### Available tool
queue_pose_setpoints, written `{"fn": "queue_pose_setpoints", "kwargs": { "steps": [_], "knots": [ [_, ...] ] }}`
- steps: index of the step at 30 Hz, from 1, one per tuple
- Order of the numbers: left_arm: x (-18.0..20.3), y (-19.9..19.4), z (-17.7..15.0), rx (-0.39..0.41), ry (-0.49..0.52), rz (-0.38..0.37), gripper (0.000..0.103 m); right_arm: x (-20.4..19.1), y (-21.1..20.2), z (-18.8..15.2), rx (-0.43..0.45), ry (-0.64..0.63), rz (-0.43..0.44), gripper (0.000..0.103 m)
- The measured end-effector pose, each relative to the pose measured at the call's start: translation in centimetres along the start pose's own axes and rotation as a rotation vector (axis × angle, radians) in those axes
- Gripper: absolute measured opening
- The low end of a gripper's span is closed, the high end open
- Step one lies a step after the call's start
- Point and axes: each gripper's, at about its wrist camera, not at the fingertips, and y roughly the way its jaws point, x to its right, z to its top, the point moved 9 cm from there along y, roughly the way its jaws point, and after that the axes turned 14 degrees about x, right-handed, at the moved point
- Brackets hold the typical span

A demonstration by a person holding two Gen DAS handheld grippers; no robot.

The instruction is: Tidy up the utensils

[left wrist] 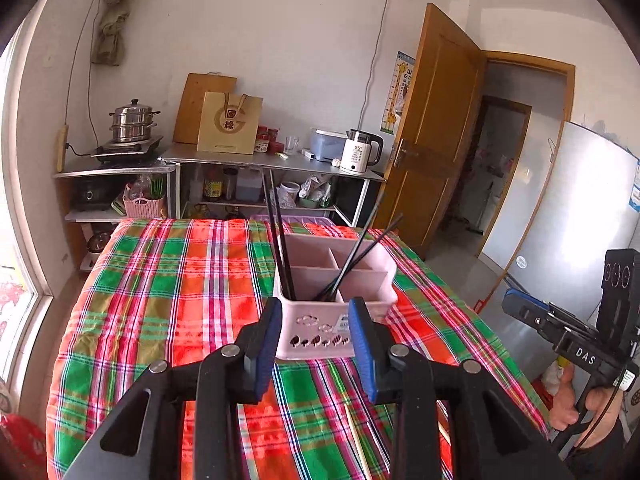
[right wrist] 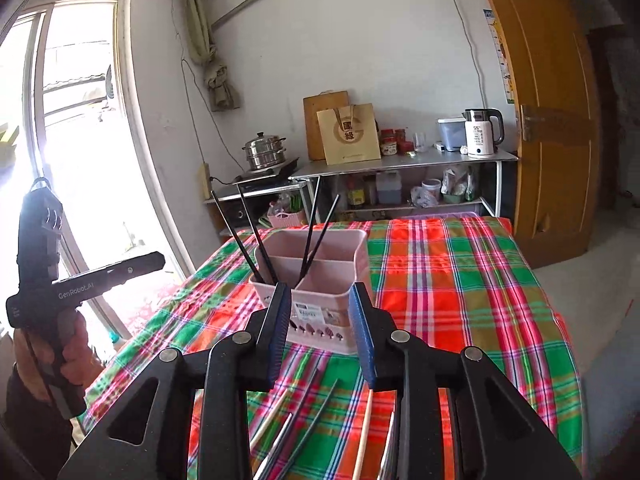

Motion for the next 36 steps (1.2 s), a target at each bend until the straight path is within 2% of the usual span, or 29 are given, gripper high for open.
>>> {"fn": "queue_pose_setpoints", "kwargs": {
  "steps": [9, 15, 19, 26, 31, 36],
  "knots": [
    [2.8, -1.1, -6.3, -0.094, -0.018, -0.059, 0.034, 0.9, -2.5, -2.8, -0.039, 0.029, -0.008, 0.031],
    [3.4, -0.6, -8.2, -0.139, -0.032, -0.072, 0.034, 0.9, -2.6, -4.1, -0.068, 0.033, -0.005, 0.031],
    [3.5, 0.1, -9.3, -0.173, -0.047, -0.076, 0.034, 0.7, -2.0, -5.3, -0.103, 0.033, -0.003, 0.024],
    [2.9, 1.7, -11.1, -0.234, -0.062, -0.064, 0.033, 0.2, 0.8, -9.7, -0.244, 0.048, 0.002, 0.019],
    [2.2, 2.5, -11.7, -0.254, -0.071, -0.052, 0.033, -0.2, 3.3, -13.6, -0.361, 0.061, 0.001, 0.018],
    [1.4, 2.9, -12.0, -0.262, -0.080, -0.044, 0.033, -0.7, 5.1, -16.1, -0.431, 0.049, -0.009, 0.016]
  ]
}}
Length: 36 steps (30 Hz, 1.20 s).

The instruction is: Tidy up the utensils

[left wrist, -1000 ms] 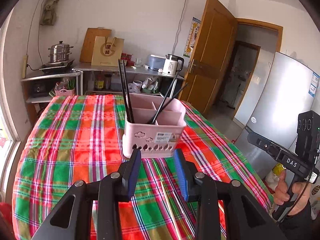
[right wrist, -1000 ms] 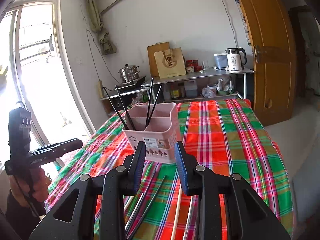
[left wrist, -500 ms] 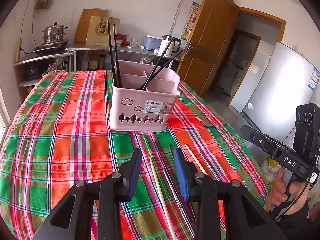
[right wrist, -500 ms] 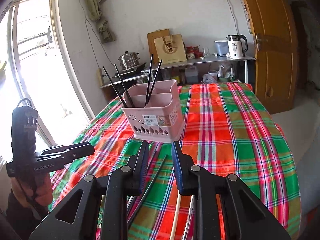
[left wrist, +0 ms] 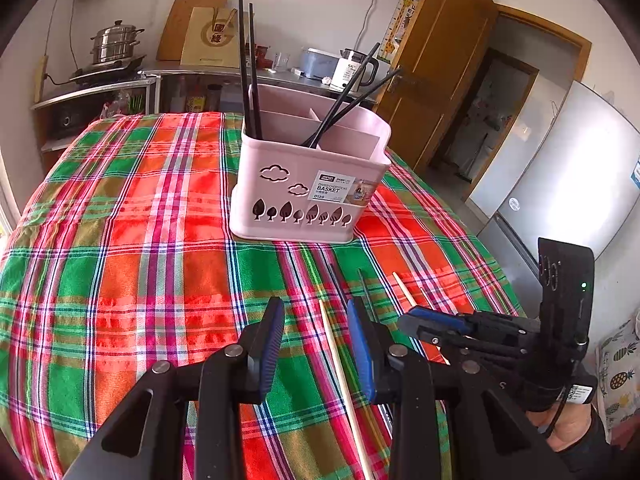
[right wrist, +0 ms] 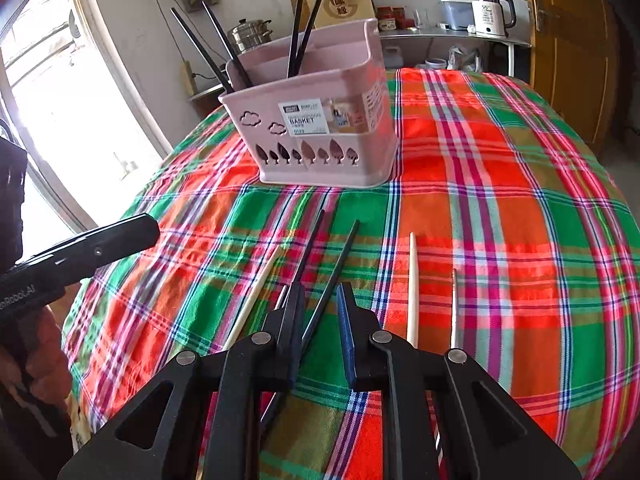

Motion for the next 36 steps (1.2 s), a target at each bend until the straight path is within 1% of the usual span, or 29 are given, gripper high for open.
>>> {"fn": "queue_pose_setpoints", "kwargs": {
  "steps": [2, 6, 13, 18, 23, 26, 29, 34, 36],
  "knots": [
    [-0.2, 0.2, -0.1, -0.004, -0.003, 0.002, 0.033, 0.1, 0.8, -0.4, -0.019, -0.001, -0.012, 0.014],
    [-0.4, 0.5, -0.1, -0.010, -0.006, 0.000, 0.033, 0.5, 1.9, -0.8, -0.048, -0.011, -0.035, 0.013],
    [0.4, 2.0, -0.4, -0.043, 0.000, -0.018, 0.033, 0.6, 2.1, -0.8, -0.062, -0.063, -0.052, 0.009],
    [2.0, 3.9, -1.0, -0.091, 0.010, -0.054, 0.033, 2.3, 1.3, -0.9, -0.065, -0.068, -0.067, 0.009],
    [3.5, 6.7, -2.1, -0.166, 0.003, -0.087, 0.033, 3.7, 0.8, -0.8, -0.067, -0.049, -0.076, 0.009],
    [3.8, 8.4, -2.9, -0.205, -0.001, -0.078, 0.033, 3.7, 0.8, -0.7, -0.066, -0.047, -0.075, 0.009],
    [3.8, 9.6, -3.4, -0.231, -0.005, -0.064, 0.027, 3.8, 0.9, -0.6, -0.061, -0.041, -0.074, 0.009],
    [3.5, 10.9, -3.9, -0.252, 0.001, -0.039, 0.024, 4.2, 1.1, -0.3, -0.055, -0.016, -0.077, 0.009],
    [3.4, 11.3, -4.3, -0.263, 0.018, -0.024, 0.017, 4.2, 1.3, -0.2, -0.055, -0.016, -0.079, 0.009]
  ]
}}
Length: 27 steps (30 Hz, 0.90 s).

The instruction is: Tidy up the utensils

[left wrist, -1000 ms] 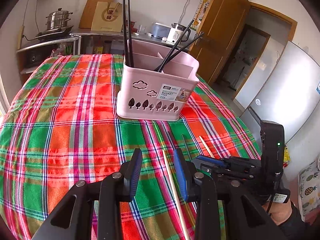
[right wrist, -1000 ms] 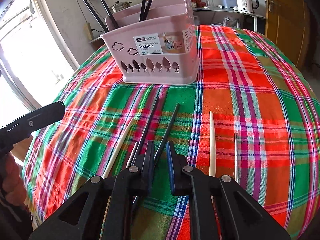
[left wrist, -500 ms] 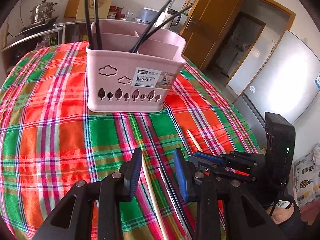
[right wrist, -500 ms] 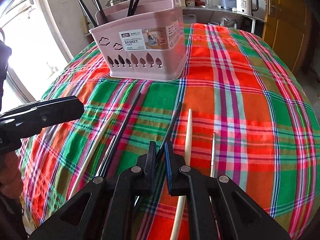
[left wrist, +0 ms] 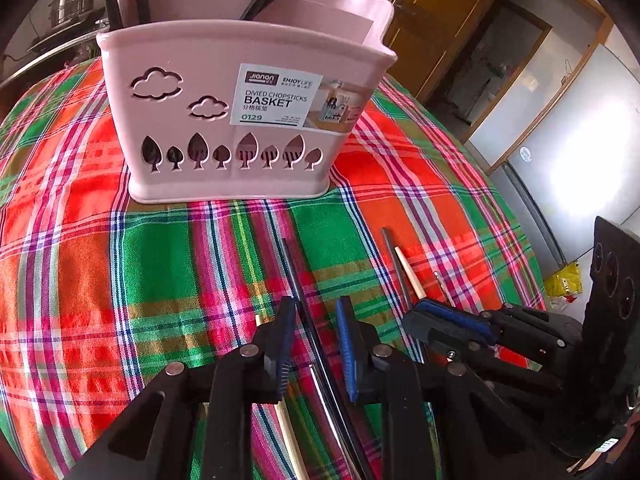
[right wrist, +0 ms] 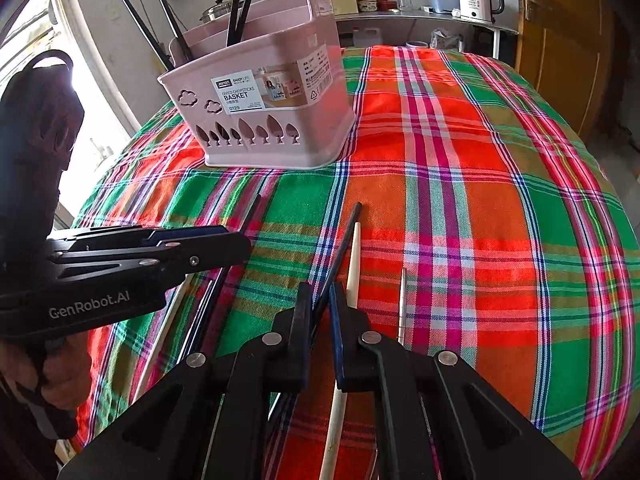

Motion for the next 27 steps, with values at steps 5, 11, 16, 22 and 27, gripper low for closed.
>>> {"fn": "queue_pose_setpoints", "kwargs": {
  "steps": [5, 11, 16, 22, 27],
  "knots": [
    [-0.1, 0.1, 0.0, 0.001, 0.046, 0.019, 0.012, 0.1, 0.2, 0.1, 0.001, 0.000, -0.004, 0.009],
    [0.3, 0.6, 0.5, -0.009, 0.088, 0.055, 0.008, -0.1, 0.6, 0.4, -0.004, -0.015, -0.026, 0.009],
    [0.5, 0.8, 0.6, -0.004, 0.094, 0.063, 0.008, -0.2, 0.7, 0.4, -0.002, -0.023, -0.030, 0.009],
    [0.5, 0.7, 0.9, -0.002, 0.054, 0.032, 0.007, -0.1, 0.5, 0.5, 0.012, -0.005, -0.020, 0.008],
    [0.6, -1.6, 2.2, 0.040, 0.039, -0.002, 0.006, -0.4, -0.5, 1.3, 0.044, 0.005, -0.002, 0.007]
  ]
}}
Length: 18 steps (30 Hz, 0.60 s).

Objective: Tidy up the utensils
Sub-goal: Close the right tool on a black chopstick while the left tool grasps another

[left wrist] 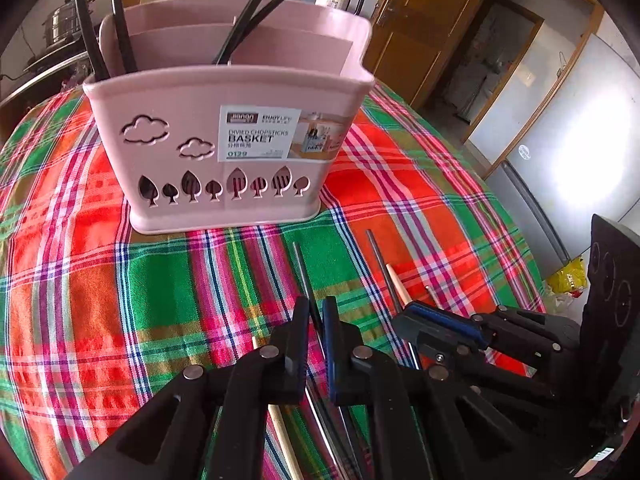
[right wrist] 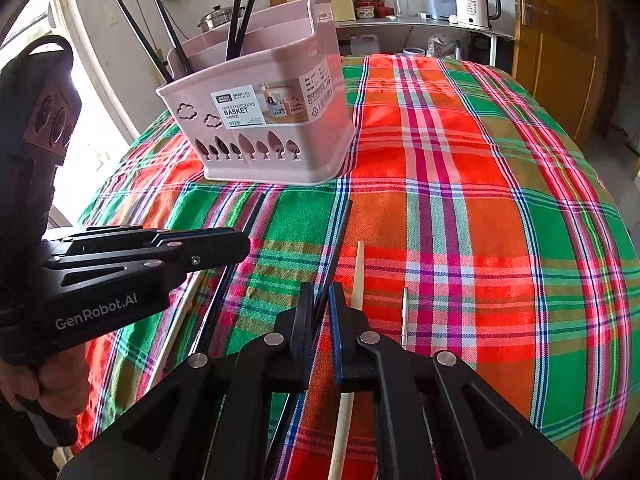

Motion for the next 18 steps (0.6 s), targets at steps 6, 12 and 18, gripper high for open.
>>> {"fn": "queue_pose_setpoints", "kwargs": {
  "steps": [6, 12, 18],
  "knots": [
    [1.6, -4.3, 2.9, 0.094, 0.012, -0.042, 0.005, -0.8, -2.6, 2.4, 0.079, 0.000, 0.028, 0.007],
    [2.9, -9.6, 6.1, 0.201, 0.044, -0.072, 0.004, -1.5, -6.0, 5.3, 0.180, -0.006, 0.046, 0.006],
    [3.9, -13.5, 8.6, 0.287, 0.079, -0.081, 0.004, -2.1, -9.4, 8.1, 0.284, -0.013, 0.060, 0.006]
  ]
}}
